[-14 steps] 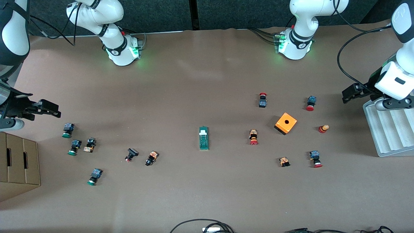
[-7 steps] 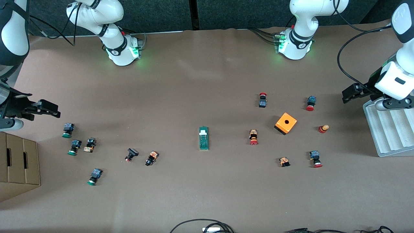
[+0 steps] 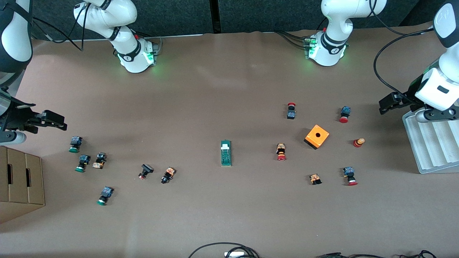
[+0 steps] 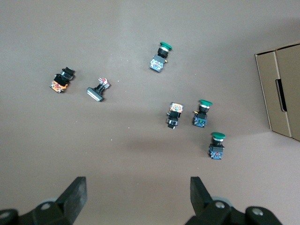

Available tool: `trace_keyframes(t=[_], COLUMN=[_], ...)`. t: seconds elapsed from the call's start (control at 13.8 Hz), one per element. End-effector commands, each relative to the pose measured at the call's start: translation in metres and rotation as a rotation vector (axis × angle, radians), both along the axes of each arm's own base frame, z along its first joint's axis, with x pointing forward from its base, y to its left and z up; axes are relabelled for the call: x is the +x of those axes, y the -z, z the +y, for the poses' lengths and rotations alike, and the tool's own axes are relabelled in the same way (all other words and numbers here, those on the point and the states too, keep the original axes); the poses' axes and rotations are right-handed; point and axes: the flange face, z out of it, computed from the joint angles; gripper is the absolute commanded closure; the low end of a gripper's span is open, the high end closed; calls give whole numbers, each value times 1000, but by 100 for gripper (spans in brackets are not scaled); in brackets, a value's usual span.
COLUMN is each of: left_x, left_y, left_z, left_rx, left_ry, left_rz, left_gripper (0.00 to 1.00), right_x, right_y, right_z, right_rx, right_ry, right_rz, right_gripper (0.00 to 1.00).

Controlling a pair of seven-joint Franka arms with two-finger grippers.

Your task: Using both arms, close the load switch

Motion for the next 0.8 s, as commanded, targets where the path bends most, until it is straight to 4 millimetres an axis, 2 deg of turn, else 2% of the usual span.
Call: trace_keyframes(t=[0.0, 0.29, 0.44, 0.58, 0.73], left_x=[-3, -3, -1, 0, 1], left_y=[-7, -7, -4, 6, 15], left_z=[2, 0, -7, -33, -81], left_rx=[12, 12, 12, -1, 3], left_ry=[0, 2, 17, 58, 125], left_rz=[8, 8, 9, 28, 35], left_gripper=[0, 0, 0, 0, 0], right_x=[1, 1, 1, 1, 1], right_y=[-3, -3, -3, -3, -3], right_z=[-2, -2, -2, -2, -2], right_rx=[-16, -14, -14, -16, -16], right_ry=[2, 2, 2, 2, 2], right_rz=[-11, -11, -11, -11, -11], right_gripper=[0, 0, 0, 0, 0])
